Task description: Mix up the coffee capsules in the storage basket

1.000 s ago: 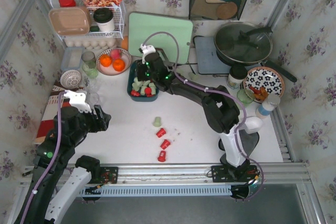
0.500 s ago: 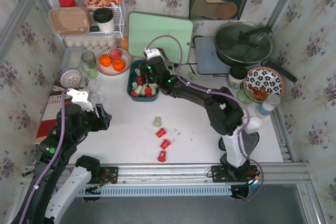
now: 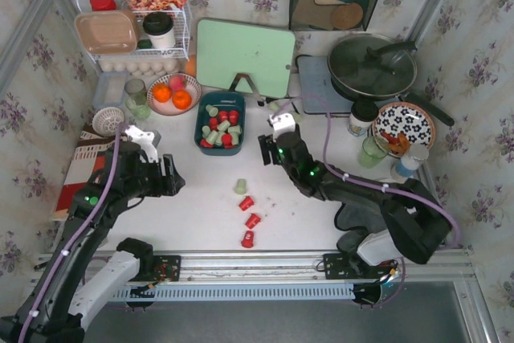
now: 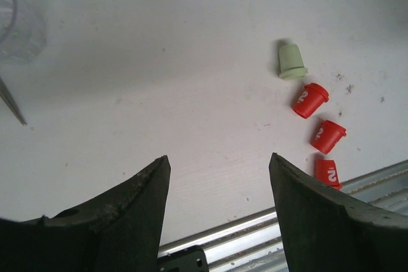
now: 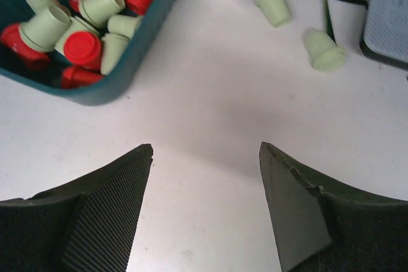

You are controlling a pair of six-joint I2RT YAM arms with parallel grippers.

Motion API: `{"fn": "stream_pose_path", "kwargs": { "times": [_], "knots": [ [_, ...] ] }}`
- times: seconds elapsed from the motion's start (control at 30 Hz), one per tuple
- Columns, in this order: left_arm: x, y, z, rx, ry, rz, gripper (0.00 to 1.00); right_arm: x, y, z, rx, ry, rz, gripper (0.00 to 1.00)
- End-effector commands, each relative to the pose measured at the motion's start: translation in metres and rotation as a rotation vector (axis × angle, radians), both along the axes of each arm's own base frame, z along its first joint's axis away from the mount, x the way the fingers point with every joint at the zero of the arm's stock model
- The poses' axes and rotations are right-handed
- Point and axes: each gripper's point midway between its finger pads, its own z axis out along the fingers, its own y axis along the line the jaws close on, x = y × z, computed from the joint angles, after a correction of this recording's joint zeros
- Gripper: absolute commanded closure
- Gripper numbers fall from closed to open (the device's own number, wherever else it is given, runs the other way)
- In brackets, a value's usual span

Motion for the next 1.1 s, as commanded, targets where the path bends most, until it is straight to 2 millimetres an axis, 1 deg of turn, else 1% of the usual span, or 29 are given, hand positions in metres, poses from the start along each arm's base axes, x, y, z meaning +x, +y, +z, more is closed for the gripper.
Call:
{"fn": "stream_pose_path", "kwargs": {
  "times": [0.0, 0.1, 0.2, 0.3, 0.37, 0.4, 0.53, 0.6, 0.7, 0.73, 0.77, 0.83, 0.87, 1.07],
  "knots": [
    [0.001, -0.009, -0.005, -0.047, 0.066, 0.016, 0.33, -0.007, -0.026, 0.011, 0.054, -0.113, -0.075, 0.23],
    [0.008, -0.019, -0.013, -0.092, 0.099, 0.04, 0.33, -0.014, -0.046, 0.017, 0.107, -0.194, -0.13, 0.18],
    [0.018, -0.03, -0.027, -0.093, 0.139, 0.067, 0.32, -0.018, -0.072, 0.025, 0.13, -0.267, -0.228, 0.07],
    [0.029, -0.052, -0.038, -0.032, 0.126, 0.046, 0.32, -0.021, -0.086, 0.031, 0.145, -0.3, -0.286, 0.05],
    [0.035, -0.07, -0.047, 0.053, 0.118, 0.015, 0.32, -0.023, -0.091, 0.031, 0.146, -0.304, -0.307, 0.05],
    [0.04, -0.079, -0.045, 0.089, 0.1, 0.0, 0.31, -0.023, -0.094, 0.031, 0.148, -0.307, -0.317, 0.05],
    [0.057, -0.117, -0.059, 0.212, 0.142, -0.044, 0.31, -0.022, -0.099, 0.031, 0.138, -0.308, -0.344, 0.05],
    [0.064, -0.134, -0.076, 0.28, 0.181, -0.062, 0.31, -0.023, -0.101, 0.032, 0.133, -0.309, -0.353, 0.05],
    [0.071, -0.156, -0.093, 0.359, 0.216, -0.089, 0.31, -0.024, -0.106, 0.034, 0.123, -0.318, -0.376, 0.05],
    [0.072, -0.161, -0.099, 0.389, 0.229, -0.09, 0.32, -0.024, -0.108, 0.035, 0.122, -0.32, -0.383, 0.04],
    [0.073, -0.164, -0.105, 0.414, 0.242, -0.091, 0.35, -0.024, -0.11, 0.036, 0.122, -0.323, -0.389, 0.03],
    [0.073, -0.169, -0.114, 0.457, 0.268, -0.086, 0.37, -0.025, -0.111, 0.037, 0.119, -0.327, -0.394, 0.03],
    [0.072, -0.169, -0.122, 0.48, 0.287, -0.084, 0.37, -0.025, -0.111, 0.037, 0.118, -0.327, -0.396, 0.03],
    [0.067, -0.166, -0.14, 0.52, 0.345, -0.078, 0.38, -0.024, -0.109, 0.037, 0.128, -0.319, -0.388, 0.03]
  ]
}}
